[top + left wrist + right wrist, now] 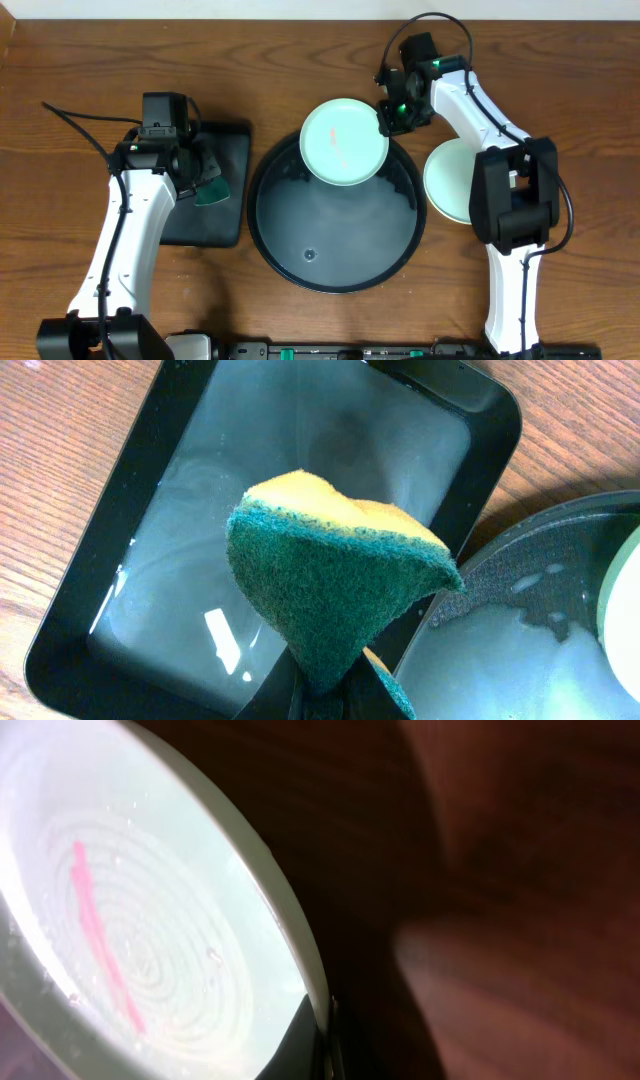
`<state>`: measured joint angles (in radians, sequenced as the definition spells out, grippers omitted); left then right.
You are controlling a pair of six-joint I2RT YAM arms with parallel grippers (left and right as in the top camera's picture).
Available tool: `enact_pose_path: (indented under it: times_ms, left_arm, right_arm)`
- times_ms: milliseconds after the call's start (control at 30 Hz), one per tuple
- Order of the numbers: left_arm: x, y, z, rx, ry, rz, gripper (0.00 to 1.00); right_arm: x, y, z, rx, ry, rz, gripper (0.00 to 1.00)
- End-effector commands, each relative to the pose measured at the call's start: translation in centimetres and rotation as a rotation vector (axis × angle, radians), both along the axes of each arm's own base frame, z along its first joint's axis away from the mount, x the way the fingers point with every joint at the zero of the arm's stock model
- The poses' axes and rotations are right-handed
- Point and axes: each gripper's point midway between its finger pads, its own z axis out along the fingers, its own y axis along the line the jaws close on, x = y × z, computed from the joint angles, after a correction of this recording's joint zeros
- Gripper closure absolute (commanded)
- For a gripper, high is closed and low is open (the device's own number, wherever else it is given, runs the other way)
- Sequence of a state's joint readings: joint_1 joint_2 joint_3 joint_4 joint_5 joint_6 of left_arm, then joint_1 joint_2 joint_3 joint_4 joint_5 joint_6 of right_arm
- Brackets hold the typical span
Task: Clean dirty plates on tray and stack at the side
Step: 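Move the right gripper to the last mint-green plate and grip its rim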
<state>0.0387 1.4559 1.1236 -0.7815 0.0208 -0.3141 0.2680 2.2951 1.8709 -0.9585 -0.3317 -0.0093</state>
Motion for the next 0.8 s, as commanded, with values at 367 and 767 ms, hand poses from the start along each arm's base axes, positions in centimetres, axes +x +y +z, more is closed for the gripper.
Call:
enact_pose_path:
  times_ms: [367,767]
  left_arm:
    - [0.3,0.2,0.5,0.001,-0.016,0.009,0.93]
    - [2.2,-3.6,3.3,-0.101,-0.099,-0.095,0.93]
  right_arm:
    - [-7.8,5.1,1.5,-0.051,0.162,0.007,0.99]
    - [-11.2,6.5,-3.0,-0.018,0.257,-0.034,0.86]
